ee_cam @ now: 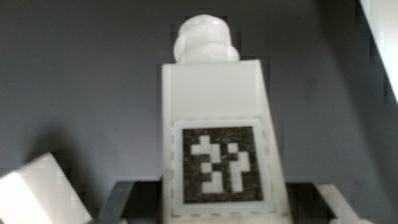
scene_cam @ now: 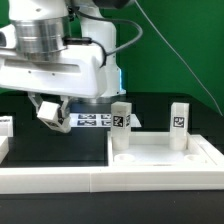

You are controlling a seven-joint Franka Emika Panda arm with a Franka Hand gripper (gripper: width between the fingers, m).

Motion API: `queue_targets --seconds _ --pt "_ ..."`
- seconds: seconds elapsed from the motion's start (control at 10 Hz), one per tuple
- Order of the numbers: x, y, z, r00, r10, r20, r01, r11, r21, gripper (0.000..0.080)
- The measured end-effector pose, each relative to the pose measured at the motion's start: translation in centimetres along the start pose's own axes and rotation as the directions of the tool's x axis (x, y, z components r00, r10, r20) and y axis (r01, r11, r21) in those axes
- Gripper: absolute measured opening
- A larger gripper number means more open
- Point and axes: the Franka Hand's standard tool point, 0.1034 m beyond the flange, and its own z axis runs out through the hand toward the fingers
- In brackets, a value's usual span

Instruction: Assemble square table

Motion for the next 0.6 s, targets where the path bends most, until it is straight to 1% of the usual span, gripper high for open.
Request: queue_targets --seconds 0.1,0.2,0.3,0.4,0.6 --pt "0.3 0.0 0.3 0.998 -0.006 -0.062 0.005 1.0 -0.007 0.0291" --pt "0.7 0.1 0.4 0.989 -0.013 -0.149 0.011 1.0 -0.016 0.0291" --pt "0.8 0.1 0.5 0.977 -0.023 -0.212 0.018 1.0 -0.025 0.0291" --pt "0.8 -0.3 0.5 0.972 -0.028 -0.232 0.022 0.999 -0.027 0.0291" --pt "1.3 -2.2 0.0 0.97 -0.026 -0.241 0.022 1.0 -0.016 0.0291"
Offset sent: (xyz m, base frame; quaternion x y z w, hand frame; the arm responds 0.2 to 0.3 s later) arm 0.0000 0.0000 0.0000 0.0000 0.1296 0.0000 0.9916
